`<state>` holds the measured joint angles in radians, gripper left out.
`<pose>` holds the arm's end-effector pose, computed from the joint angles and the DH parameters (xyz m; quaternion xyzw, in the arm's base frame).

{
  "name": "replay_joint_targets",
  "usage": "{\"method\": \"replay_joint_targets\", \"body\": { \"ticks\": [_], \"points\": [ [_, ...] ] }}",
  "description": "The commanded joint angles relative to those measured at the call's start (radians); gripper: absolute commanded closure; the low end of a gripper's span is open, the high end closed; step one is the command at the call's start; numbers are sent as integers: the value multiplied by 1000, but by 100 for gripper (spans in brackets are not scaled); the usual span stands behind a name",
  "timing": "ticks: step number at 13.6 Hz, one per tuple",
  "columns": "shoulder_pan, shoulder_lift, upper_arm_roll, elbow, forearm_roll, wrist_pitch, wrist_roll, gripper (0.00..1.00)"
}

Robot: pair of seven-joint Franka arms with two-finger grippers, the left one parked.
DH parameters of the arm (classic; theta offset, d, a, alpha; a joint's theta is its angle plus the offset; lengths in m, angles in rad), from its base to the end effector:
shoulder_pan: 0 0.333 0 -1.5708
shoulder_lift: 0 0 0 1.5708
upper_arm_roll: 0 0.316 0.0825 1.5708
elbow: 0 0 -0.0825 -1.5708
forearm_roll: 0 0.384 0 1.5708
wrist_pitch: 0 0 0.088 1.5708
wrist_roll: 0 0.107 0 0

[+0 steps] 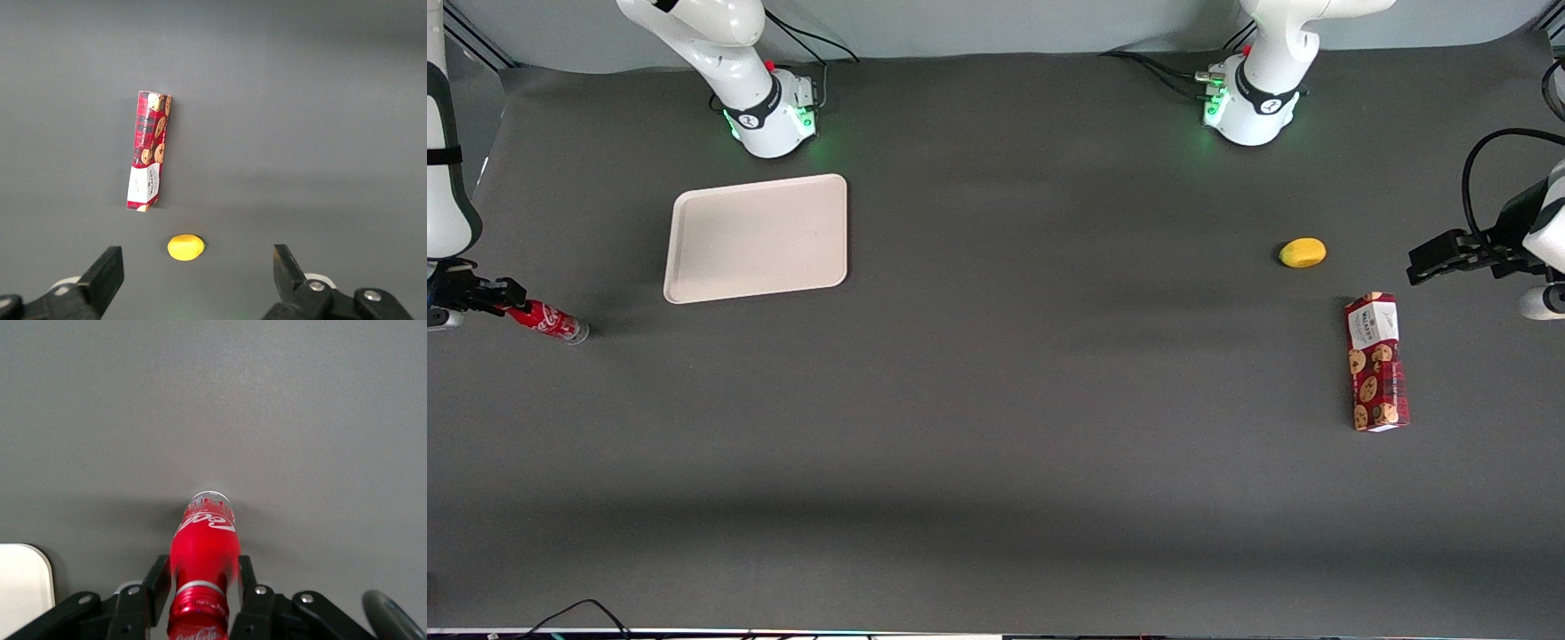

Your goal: Place coke bottle on tray

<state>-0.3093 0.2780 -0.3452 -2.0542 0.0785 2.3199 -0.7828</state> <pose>0.4705 -0.3528 0.3101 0.9989 0.0437 -0.0094 0.0153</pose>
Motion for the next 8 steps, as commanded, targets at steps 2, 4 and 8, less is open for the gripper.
{"method": "replay_joint_targets", "body": {
  "ticks": [2, 4, 8],
  "points": [
    [-7, 4, 8, -3, 26, 16, -36, 65],
    [-5, 4, 8, -1, 26, 15, -35, 97],
    [-4, -5, 8, 9, 26, 10, -12, 100]
  ]
}}
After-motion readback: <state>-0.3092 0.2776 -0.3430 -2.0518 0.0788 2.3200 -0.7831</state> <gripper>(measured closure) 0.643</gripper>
